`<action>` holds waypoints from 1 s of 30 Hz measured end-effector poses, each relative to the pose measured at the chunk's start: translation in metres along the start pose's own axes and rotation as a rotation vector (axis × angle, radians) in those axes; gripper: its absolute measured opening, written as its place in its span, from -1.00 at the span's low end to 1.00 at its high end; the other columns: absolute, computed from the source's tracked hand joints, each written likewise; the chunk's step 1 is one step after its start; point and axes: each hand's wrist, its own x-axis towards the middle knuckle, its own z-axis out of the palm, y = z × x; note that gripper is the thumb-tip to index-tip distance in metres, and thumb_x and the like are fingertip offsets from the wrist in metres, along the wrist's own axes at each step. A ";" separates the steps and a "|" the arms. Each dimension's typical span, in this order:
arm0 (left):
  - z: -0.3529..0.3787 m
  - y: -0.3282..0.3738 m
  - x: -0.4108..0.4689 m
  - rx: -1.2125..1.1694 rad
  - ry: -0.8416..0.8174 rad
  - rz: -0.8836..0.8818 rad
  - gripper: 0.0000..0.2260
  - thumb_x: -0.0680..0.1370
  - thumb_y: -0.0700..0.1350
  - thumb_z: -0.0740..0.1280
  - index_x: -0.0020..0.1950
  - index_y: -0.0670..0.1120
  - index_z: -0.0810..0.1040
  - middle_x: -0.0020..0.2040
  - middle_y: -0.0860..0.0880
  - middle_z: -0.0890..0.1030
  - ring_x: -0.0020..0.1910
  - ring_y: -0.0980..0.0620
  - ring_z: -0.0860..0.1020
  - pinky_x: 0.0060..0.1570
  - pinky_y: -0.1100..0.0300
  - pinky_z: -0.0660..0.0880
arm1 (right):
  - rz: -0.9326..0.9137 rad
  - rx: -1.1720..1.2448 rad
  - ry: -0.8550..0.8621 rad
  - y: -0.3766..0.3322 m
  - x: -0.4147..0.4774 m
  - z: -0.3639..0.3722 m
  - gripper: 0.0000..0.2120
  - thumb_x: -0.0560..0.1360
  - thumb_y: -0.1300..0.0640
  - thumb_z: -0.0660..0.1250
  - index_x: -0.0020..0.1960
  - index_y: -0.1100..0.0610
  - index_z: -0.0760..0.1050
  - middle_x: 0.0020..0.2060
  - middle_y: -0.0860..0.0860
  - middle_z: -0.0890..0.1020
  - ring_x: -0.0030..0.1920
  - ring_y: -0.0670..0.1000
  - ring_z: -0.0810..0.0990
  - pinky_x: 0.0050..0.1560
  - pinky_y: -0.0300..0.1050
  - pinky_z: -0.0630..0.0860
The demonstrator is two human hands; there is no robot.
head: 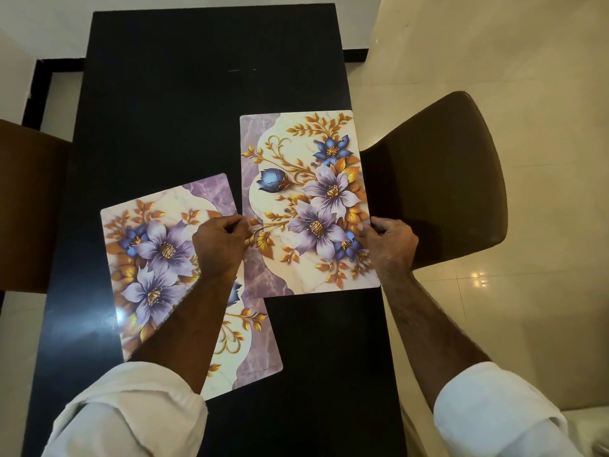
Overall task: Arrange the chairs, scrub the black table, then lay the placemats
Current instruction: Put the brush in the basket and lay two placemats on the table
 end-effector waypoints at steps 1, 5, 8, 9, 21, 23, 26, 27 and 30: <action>-0.006 0.000 -0.002 -0.059 0.027 -0.012 -0.74 0.67 -0.01 0.51 0.24 -0.15 0.79 0.06 -0.08 0.81 -0.03 -0.03 0.77 0.07 0.02 0.74 | 0.023 0.015 0.005 -0.002 -0.002 -0.003 -0.55 0.60 0.02 0.57 0.42 0.19 0.66 0.27 0.10 0.73 0.20 0.03 0.72 -0.02 -0.25 0.61; -0.057 -0.017 -0.023 -0.100 0.165 -0.090 -0.70 0.68 0.03 0.49 0.32 -0.13 0.75 0.11 0.00 0.78 0.02 0.04 0.73 0.06 0.12 0.68 | -0.009 -0.053 0.030 -0.010 -0.043 -0.013 -0.60 0.62 -0.04 0.54 0.38 0.11 0.66 0.14 -0.02 0.68 0.10 -0.02 0.70 0.05 0.07 0.76; -0.105 -0.057 -0.062 -0.040 0.191 -0.264 -0.63 0.63 0.04 0.55 0.34 -0.14 0.68 0.15 -0.09 0.71 0.09 -0.07 0.67 0.13 -0.02 0.65 | -0.093 -0.143 -0.113 -0.019 -0.119 0.002 -0.78 0.62 -0.02 0.55 0.21 0.05 0.70 0.06 -0.09 0.66 0.04 -0.09 0.66 0.05 -0.02 0.73; -0.119 -0.073 -0.077 0.015 0.195 -0.341 -0.57 0.60 0.07 0.57 0.36 -0.13 0.65 0.20 -0.11 0.66 0.16 -0.12 0.63 0.19 -0.07 0.62 | -0.109 -0.185 -0.187 -0.021 -0.147 0.011 -0.78 0.61 -0.03 0.55 0.20 0.03 0.70 0.07 -0.09 0.67 0.04 -0.09 0.65 0.08 -0.04 0.72; -0.162 -0.134 -0.125 0.159 -0.014 -0.727 -0.41 0.45 0.27 0.58 0.25 -0.14 0.64 0.30 -0.26 0.53 0.34 -0.33 0.51 0.27 -0.24 0.61 | -0.172 -0.606 -0.474 -0.059 -0.280 0.070 -0.23 0.62 -0.27 0.47 0.68 0.05 0.32 0.55 0.02 0.40 0.50 0.02 0.41 0.43 -0.13 0.50; -0.167 -0.137 -0.123 0.106 -0.011 -0.733 -0.46 0.38 0.33 0.53 0.13 -0.06 0.71 0.19 -0.21 0.62 0.23 -0.28 0.60 0.19 -0.22 0.66 | -0.175 -0.647 -0.457 -0.063 -0.283 0.073 -0.21 0.61 -0.27 0.48 0.68 0.06 0.32 0.56 0.03 0.40 0.51 0.02 0.41 0.45 -0.13 0.49; -0.174 -0.139 -0.119 0.067 -0.027 -0.756 -0.49 0.42 0.30 0.57 0.16 -0.04 0.70 0.24 -0.18 0.61 0.24 -0.25 0.60 0.19 -0.23 0.66 | -0.168 -0.674 -0.438 -0.065 -0.290 0.075 -0.21 0.60 -0.26 0.49 0.67 0.08 0.35 0.55 0.04 0.43 0.51 0.04 0.42 0.47 -0.09 0.52; -0.177 -0.139 -0.118 0.064 -0.041 -0.756 -0.51 0.47 0.23 0.60 0.23 -0.07 0.68 0.30 -0.19 0.56 0.30 -0.26 0.57 0.22 -0.24 0.64 | -0.161 -0.683 -0.426 -0.066 -0.291 0.076 -0.22 0.60 -0.26 0.50 0.67 0.08 0.37 0.55 0.04 0.43 0.51 0.05 0.43 0.46 -0.08 0.53; -0.183 -0.135 -0.118 0.054 -0.086 -0.726 -0.46 0.53 0.15 0.61 0.36 -0.11 0.57 0.37 -0.19 0.48 0.39 -0.27 0.49 0.31 -0.25 0.55 | -0.136 -0.675 -0.398 -0.071 -0.289 0.079 -0.23 0.59 -0.22 0.53 0.66 0.08 0.39 0.55 0.05 0.44 0.53 0.06 0.42 0.46 -0.05 0.52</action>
